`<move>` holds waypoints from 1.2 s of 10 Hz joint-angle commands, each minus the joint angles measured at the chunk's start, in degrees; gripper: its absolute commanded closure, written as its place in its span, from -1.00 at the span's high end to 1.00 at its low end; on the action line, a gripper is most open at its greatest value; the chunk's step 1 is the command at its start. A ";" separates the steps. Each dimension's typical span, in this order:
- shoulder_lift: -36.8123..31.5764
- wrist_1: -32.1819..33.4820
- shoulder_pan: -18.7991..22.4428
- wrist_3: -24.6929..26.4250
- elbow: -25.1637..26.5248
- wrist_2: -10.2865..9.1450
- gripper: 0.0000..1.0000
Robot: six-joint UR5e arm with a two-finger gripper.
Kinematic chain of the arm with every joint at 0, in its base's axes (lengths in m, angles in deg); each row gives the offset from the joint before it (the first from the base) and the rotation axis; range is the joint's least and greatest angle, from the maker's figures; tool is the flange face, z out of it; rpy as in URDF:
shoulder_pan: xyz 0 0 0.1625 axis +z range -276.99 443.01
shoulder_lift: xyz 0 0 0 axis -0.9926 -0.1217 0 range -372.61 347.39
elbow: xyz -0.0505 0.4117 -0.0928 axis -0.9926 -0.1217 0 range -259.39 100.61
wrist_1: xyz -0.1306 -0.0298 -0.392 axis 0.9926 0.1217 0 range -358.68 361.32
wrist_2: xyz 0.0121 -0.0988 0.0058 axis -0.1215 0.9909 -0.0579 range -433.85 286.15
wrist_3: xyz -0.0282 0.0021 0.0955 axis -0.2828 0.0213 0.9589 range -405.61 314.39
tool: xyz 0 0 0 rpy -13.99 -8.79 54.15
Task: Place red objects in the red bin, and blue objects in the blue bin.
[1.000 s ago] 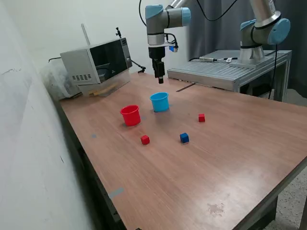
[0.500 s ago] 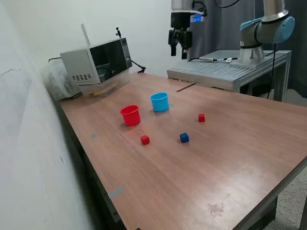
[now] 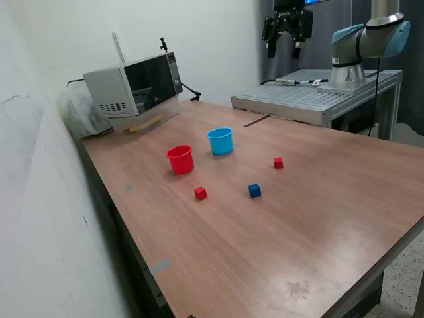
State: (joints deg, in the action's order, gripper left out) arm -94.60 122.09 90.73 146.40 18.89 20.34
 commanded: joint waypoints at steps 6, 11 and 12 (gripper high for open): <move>19.46 0.69 5.64 8.29 -18.18 -2.88 1.00; 36.09 5.34 4.41 9.17 -24.00 -2.44 1.00; 38.46 5.70 2.67 9.17 -24.53 -2.44 1.00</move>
State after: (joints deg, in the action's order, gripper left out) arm -59.97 126.95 95.03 155.58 -4.56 17.79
